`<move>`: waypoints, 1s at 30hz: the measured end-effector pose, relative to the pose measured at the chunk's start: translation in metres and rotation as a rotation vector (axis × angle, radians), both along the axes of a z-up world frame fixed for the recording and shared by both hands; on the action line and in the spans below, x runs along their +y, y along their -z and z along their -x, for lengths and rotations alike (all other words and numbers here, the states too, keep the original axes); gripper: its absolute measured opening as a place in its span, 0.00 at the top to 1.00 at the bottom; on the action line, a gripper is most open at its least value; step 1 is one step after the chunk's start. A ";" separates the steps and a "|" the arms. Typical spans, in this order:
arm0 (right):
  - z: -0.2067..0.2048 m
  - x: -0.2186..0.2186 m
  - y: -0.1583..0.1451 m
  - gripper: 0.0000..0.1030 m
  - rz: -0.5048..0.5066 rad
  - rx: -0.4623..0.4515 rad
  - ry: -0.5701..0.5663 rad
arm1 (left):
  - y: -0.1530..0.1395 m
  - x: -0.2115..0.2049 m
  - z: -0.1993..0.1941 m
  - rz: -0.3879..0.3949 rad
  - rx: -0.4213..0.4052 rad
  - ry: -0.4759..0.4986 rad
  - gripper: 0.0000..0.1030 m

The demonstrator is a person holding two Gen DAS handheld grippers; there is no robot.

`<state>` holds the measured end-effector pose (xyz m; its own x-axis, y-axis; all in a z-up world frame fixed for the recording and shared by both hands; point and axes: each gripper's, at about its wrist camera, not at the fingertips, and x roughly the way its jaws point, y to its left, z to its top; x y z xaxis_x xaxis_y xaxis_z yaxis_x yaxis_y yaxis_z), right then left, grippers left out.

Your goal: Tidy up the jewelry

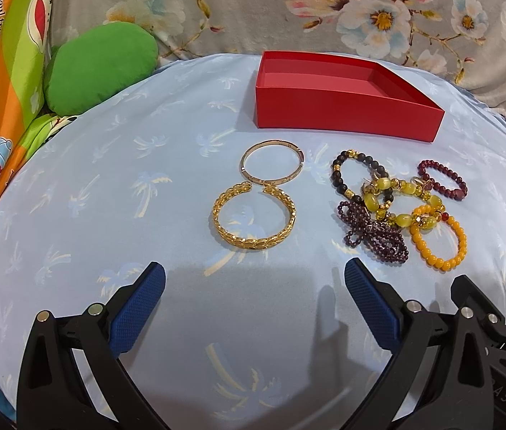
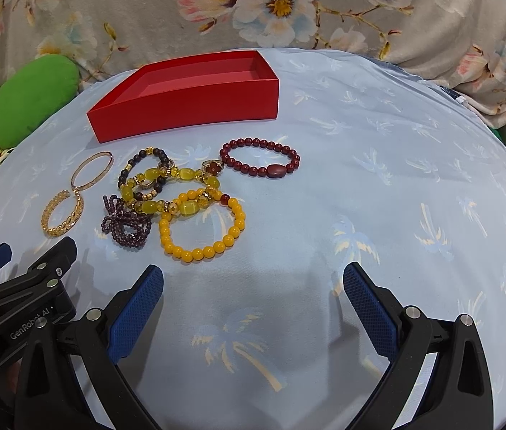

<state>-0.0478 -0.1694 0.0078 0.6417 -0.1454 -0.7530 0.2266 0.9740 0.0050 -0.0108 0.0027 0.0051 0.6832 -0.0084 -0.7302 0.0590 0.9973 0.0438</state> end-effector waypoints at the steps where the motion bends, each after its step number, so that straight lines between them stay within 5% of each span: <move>1: 0.000 0.000 0.000 0.06 0.000 0.000 0.000 | 0.000 0.000 0.000 0.000 0.000 0.000 0.07; 30: 0.001 0.000 0.000 0.06 0.003 0.000 0.002 | -0.002 -0.001 0.001 -0.001 -0.005 -0.001 0.07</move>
<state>-0.0484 -0.1694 0.0078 0.6417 -0.1492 -0.7523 0.2290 0.9734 0.0022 -0.0118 0.0022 0.0066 0.6865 -0.0068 -0.7271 0.0576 0.9973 0.0451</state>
